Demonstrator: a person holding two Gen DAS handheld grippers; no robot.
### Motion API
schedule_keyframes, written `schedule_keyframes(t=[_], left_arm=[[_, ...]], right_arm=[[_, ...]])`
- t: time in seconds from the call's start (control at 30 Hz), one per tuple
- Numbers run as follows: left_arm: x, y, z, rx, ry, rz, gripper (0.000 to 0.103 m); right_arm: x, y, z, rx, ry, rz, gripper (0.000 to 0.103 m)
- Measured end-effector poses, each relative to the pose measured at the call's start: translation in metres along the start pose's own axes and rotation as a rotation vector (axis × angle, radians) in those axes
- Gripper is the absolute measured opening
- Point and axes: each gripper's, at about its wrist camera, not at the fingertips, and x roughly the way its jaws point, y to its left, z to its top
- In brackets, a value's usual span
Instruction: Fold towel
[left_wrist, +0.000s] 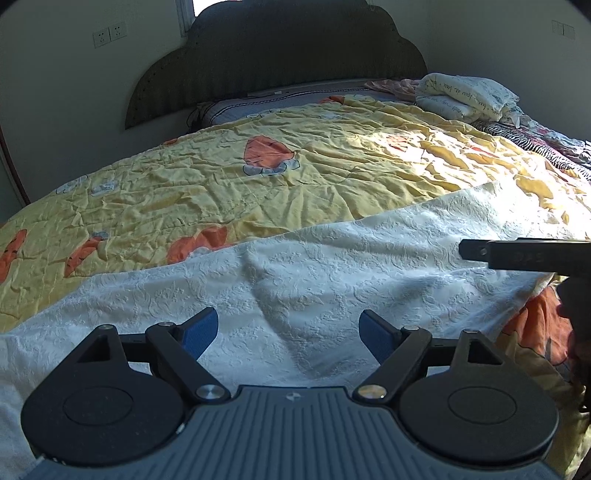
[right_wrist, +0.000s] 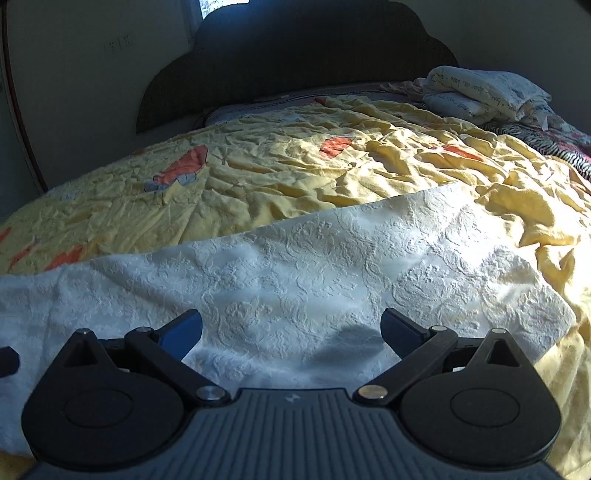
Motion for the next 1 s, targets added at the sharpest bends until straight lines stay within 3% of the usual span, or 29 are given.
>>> schedule_keyframes(t=[0.2, 0.4, 0.53, 0.6, 0.73, 1.0], left_arm=[[0.007, 0.004, 0.002, -0.032, 0.020, -0.016, 0.086], [0.010, 0.001, 0.002, -0.015, 0.027, -0.013, 0.086], [0.011, 0.002, 0.004, -0.012, 0.025, -0.007, 0.086], [0.012, 0.002, 0.006, -0.016, 0.027, -0.004, 0.086], [0.017, -0.002, 0.008, -0.015, 0.034, -0.012, 0.086], [0.021, -0.013, 0.008, 0.032, 0.038, -0.002, 0.086]], right_arm=[[-0.041, -0.051, -0.015, 0.314, -0.014, 0.187, 0.103], [-0.047, -0.080, -0.025, 0.533, -0.041, 0.244, 0.103], [-0.055, -0.079, -0.032, 0.525, -0.054, 0.206, 0.103], [-0.044, -0.079, -0.032, 0.492, -0.003, 0.216, 0.103], [-0.027, -0.080, -0.018, 0.469, -0.002, 0.200, 0.103], [0.005, -0.106, 0.007, 0.511, -0.069, 0.207, 0.103]])
